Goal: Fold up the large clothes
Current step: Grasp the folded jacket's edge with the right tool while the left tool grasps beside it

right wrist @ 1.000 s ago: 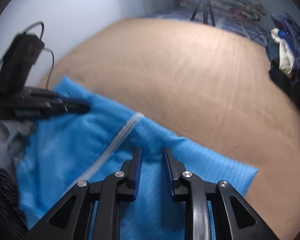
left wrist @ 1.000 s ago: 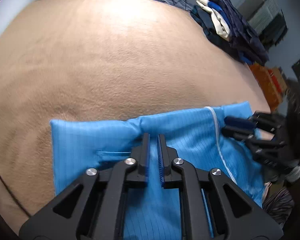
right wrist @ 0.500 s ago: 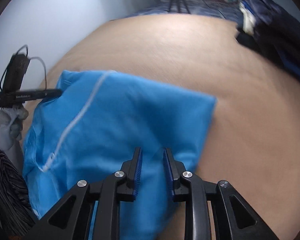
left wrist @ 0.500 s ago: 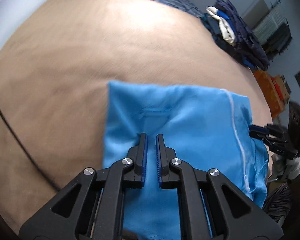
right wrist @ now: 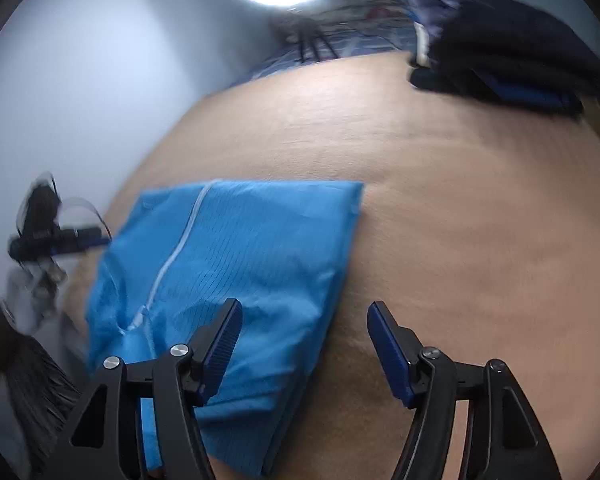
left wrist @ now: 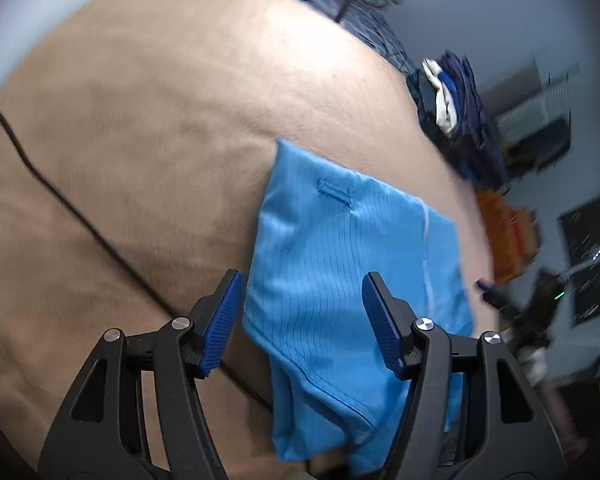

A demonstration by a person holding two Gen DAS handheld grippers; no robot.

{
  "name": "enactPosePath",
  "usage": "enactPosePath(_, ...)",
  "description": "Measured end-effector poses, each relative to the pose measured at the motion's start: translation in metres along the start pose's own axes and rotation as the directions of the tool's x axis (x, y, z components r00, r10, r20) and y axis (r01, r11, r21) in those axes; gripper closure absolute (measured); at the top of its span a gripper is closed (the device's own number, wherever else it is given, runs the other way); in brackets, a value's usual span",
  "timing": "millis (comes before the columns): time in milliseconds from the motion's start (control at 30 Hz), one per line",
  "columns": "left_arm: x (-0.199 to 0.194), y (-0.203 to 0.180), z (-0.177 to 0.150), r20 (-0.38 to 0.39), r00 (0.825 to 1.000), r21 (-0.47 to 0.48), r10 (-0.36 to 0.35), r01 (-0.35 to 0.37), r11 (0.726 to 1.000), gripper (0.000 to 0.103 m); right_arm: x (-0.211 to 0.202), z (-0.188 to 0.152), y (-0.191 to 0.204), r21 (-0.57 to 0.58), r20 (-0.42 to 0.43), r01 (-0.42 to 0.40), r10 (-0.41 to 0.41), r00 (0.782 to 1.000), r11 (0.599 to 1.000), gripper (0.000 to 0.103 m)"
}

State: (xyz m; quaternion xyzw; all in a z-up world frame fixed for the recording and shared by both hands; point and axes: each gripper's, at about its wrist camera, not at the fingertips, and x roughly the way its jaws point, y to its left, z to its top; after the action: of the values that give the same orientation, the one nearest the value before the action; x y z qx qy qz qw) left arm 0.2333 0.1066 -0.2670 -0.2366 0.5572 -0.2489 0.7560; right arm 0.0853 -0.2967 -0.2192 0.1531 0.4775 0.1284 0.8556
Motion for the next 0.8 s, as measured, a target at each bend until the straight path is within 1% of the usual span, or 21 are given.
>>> enactPosePath(33, 0.002, 0.008, 0.001, -0.02, 0.999, -0.042, -0.032, 0.031, 0.999, 0.04, 0.0, -0.002, -0.005, 0.032, -0.008, -0.021, 0.021, 1.0, 0.999, 0.035)
enactPosePath(67, 0.003, 0.013, 0.002, -0.029, 0.998, -0.066, -0.048, 0.046, 0.997, 0.04, 0.001, -0.004, -0.013, 0.079, -0.019, -0.053, 0.055, 0.998, 0.995, 0.035)
enactPosePath(167, 0.015, 0.027, 0.001, -0.059, 0.991, -0.142, -0.116, 0.107, 0.984, 0.04, 0.011, -0.004, -0.027, 0.151, -0.038, -0.117, 0.124, 0.992, 0.982, 0.035)
enactPosePath(200, 0.017, 0.029, 0.0, -0.066, 0.989, -0.157, -0.133, 0.121, 0.98, 0.04, 0.013, -0.006, -0.029, 0.17, -0.042, -0.13, 0.139, 0.989, 0.977, 0.031)
enactPosePath(233, 0.021, 0.032, -0.001, -0.077, 0.985, -0.175, -0.153, 0.138, 0.975, 0.04, 0.018, -0.007, -0.033, 0.205, -0.052, -0.16, 0.174, 0.983, 0.966, 0.029)
enactPosePath(300, 0.027, 0.035, -0.002, -0.091, 0.982, -0.196, -0.168, 0.148, 0.969, 0.04, 0.026, -0.008, -0.037, 0.248, -0.063, -0.21, 0.232, 0.971, 0.946, 0.027)
enactPosePath(400, 0.033, 0.036, -0.002, -0.103, 0.979, -0.199, -0.174, 0.151, 0.968, 0.04, 0.036, -0.007, -0.037, 0.265, -0.073, -0.252, 0.28, 0.957, 0.931, 0.025)
enactPosePath(533, 0.036, 0.035, -0.001, -0.111, 0.977, -0.193, -0.182, 0.159, 0.968, 0.04, 0.043, -0.007, -0.036, 0.262, -0.083, -0.279, 0.31, 0.947, 0.924, 0.025)
enactPosePath(633, 0.041, 0.032, 0.001, -0.127, 0.974, -0.182, -0.188, 0.163, 0.97, 0.042, 0.044, -0.007, -0.041, 0.302, -0.064, -0.323, 0.357, 0.932, 0.897, 0.026)
enactPosePath(700, 0.047, 0.026, 0.003, -0.141, 0.973, -0.162, -0.18, 0.157, 0.974, 0.045, 0.042, -0.008, -0.043, 0.312, -0.06, -0.337, 0.373, 0.926, 0.888, 0.029)
enactPosePath(767, 0.053, 0.017, 0.006, -0.151, 0.974, -0.136, -0.17, 0.15, 0.979, 0.045, 0.043, -0.008, -0.043, 0.322, -0.056, -0.353, 0.39, 0.919, 0.879, 0.033)
enactPosePath(800, 0.055, 0.014, 0.006, -0.154, 0.974, -0.128, -0.168, 0.149, 0.98, 0.045, 0.044, -0.008, -0.042, 0.331, -0.057, -0.368, 0.408, 0.911, 0.869, 0.042)
